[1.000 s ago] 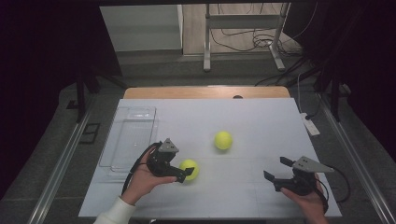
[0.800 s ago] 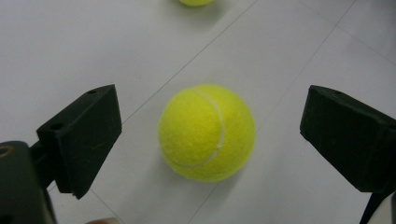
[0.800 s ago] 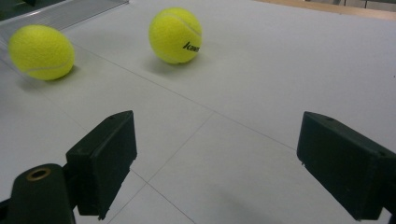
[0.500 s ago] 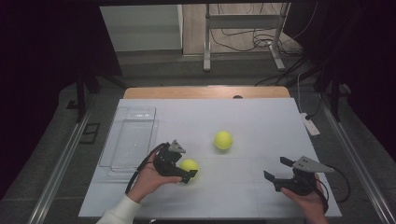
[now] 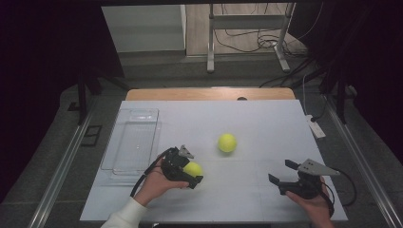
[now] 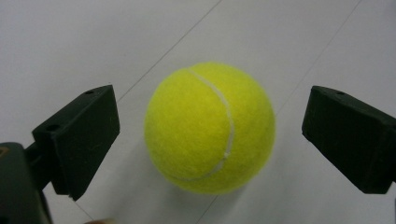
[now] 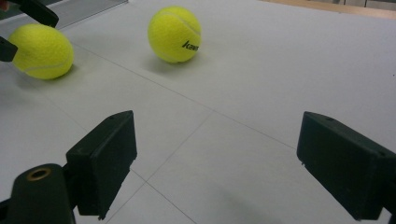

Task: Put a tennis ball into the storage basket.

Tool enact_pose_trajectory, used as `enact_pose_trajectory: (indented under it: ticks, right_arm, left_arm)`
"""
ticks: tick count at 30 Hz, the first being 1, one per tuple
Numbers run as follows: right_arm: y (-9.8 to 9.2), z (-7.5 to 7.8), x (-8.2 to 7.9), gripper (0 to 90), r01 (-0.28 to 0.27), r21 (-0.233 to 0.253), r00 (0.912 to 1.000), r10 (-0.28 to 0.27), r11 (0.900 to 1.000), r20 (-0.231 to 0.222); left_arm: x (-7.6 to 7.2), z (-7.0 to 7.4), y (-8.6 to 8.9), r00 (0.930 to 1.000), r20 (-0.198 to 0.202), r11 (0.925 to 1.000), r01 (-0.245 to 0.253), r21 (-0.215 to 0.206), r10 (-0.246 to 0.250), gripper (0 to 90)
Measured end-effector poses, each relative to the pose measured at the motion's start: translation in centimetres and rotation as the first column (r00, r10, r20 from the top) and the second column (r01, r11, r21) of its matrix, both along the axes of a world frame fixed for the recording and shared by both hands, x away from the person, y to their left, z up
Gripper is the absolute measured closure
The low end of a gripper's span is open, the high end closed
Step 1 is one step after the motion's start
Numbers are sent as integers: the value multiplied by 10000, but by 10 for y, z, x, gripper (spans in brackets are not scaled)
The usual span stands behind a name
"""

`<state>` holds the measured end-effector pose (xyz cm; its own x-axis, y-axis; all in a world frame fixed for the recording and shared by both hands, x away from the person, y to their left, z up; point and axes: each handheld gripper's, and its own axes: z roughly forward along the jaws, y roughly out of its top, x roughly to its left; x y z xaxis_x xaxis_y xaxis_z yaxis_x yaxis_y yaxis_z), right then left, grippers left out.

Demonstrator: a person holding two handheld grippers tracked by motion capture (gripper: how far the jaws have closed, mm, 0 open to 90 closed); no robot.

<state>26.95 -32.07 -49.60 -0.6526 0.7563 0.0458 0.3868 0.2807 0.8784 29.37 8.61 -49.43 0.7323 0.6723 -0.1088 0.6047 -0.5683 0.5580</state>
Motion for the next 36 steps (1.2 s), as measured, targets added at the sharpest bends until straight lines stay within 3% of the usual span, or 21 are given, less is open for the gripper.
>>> enact_pose_trajectory:
  ticks: [17,21,24,36]
  right_arm:
    - [0,0,0,125,-10,-27,10000,10,10000,-12]
    - [0,0,0,125,1,-29,10000,-1,10000,-3]
    - [0,0,0,125,4,-21,10000,-4,10000,5]
    - [0,1,0,125,34,0,10000,-34,10000,15]
  left_arm:
    - [-1,-8,-4,9999,-39,9992,150,362,-149,111]
    - [-1,-10,-5,9999,98,9982,-40,604,34,196]
    - [-1,-9,-3,9998,190,9986,-84,516,75,247]
    - [-4,-3,0,9967,753,9988,-316,375,287,267]
